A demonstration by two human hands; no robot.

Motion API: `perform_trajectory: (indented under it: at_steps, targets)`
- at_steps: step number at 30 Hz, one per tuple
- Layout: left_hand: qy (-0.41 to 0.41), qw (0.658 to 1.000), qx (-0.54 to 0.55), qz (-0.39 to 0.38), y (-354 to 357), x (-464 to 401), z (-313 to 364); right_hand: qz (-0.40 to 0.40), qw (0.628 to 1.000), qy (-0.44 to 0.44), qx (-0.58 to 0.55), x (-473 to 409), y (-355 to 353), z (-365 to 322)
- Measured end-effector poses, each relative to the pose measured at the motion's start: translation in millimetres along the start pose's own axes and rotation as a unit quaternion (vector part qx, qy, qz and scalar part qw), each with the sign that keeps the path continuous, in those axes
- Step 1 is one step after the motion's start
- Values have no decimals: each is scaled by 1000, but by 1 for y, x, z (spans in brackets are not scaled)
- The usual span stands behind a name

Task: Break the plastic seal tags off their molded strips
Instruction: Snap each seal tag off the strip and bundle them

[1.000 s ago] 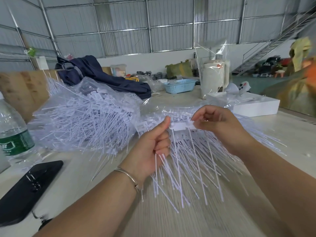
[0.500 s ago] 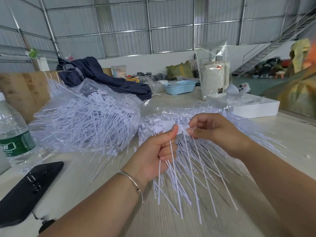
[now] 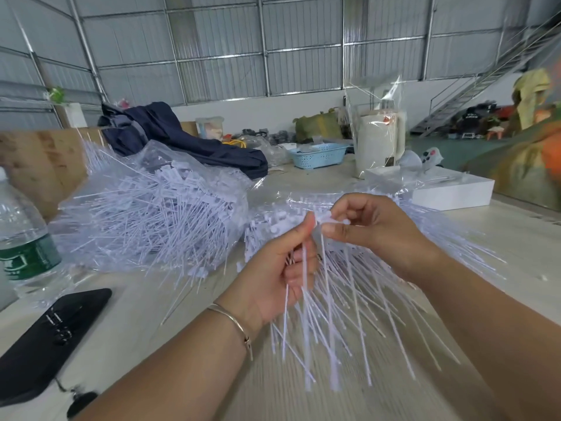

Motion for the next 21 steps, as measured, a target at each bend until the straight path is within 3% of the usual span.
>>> perform_trajectory:
  at_steps: [5, 10, 15, 21]
  targets:
    - [-9, 998, 51, 48, -8, -2, 3, 58, 990, -32, 126, -1, 2, -1]
    - [23, 991, -53, 124, -12, -5, 0, 97, 946, -8, 311, -2, -9, 10]
    - [-1, 994, -34, 102, -13, -4, -1, 16, 964, -1, 267, -5, -6, 9]
    - [7, 994, -30, 105, -15, -5, 2, -4, 992, 28, 124, -4, -9, 10]
Point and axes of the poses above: each hand's wrist, its own x-axis away from the middle knuckle, its own y-axis out of the palm, z = x × y, the point moved 1 cm from there along -x, towards the middle knuckle, and after that the axes turned 2 degrees about -z, right-handed, at the moved point
